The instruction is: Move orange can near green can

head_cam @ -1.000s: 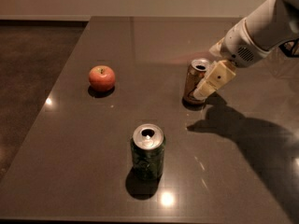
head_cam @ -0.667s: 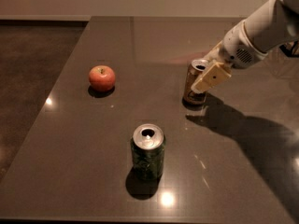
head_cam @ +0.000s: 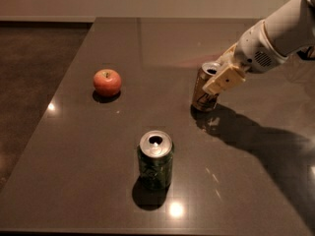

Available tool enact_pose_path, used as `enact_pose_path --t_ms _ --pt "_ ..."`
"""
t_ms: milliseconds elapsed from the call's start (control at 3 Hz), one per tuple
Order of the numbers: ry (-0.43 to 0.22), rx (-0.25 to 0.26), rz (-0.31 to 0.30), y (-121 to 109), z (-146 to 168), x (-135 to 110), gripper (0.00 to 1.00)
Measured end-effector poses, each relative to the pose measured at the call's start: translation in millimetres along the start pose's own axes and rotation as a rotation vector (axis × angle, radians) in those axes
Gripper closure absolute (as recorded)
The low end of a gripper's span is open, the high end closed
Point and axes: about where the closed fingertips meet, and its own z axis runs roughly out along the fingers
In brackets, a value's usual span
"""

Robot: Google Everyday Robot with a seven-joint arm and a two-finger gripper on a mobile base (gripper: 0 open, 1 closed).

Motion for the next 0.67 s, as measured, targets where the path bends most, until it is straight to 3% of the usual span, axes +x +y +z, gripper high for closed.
enact_pose_path --t_ms 333,667 --pt "-0.012 -0.048 -0.070 30 -13 -9 1.00" --pt "-0.014 -0.119 -0.132 67 -15 -14 1.00"
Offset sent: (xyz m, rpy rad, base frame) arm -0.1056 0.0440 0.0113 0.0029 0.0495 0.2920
